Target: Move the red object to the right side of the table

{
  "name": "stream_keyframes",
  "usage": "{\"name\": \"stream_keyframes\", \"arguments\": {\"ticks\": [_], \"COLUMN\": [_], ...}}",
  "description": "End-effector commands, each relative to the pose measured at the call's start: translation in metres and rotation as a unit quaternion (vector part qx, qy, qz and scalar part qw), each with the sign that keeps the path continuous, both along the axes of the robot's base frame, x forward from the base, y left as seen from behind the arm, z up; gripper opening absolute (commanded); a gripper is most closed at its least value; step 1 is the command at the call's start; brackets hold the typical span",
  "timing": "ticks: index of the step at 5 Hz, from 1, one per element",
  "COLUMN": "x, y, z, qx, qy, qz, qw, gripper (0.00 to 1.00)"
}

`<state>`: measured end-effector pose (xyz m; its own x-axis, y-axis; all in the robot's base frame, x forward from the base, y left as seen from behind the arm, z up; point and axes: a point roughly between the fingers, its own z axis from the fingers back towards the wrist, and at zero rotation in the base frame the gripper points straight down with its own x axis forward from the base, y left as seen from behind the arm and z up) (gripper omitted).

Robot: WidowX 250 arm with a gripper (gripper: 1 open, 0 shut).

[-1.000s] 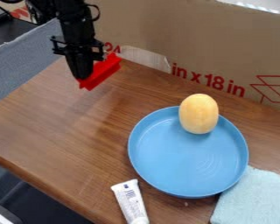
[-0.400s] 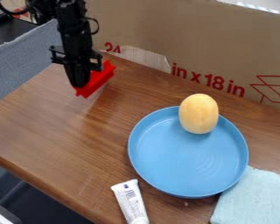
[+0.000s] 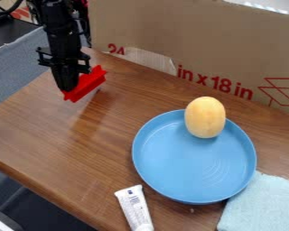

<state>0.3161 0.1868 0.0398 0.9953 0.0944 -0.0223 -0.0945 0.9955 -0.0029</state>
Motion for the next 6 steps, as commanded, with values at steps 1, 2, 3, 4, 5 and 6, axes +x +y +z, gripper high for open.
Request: {"name": "stream_keyframes", "arguments": {"ticks": [1, 2, 3, 4, 5, 6], "x": [0.021, 0.034, 0.032, 0.027, 0.037, 0.036], "y": [-0.012, -0.021, -0.048, -0.056, -0.085, -0.096], "z": [0.045, 0.044, 0.048, 0.053, 0.065, 0.059], "qx": [0.017, 0.019, 0.024, 0.047, 0.044, 0.045], "qy": [-0.041, -0.046, -0.049, -0.043, -0.039, -0.037], "qz": [-0.027, -0.030, -0.037, -0.022, -0.039, -0.053], "qw": [0.9986, 0.9983, 0.9978, 0.9977, 0.9975, 0.9969], "gripper": [0.00, 0.00, 0.00, 0.00, 0.00, 0.00]}}
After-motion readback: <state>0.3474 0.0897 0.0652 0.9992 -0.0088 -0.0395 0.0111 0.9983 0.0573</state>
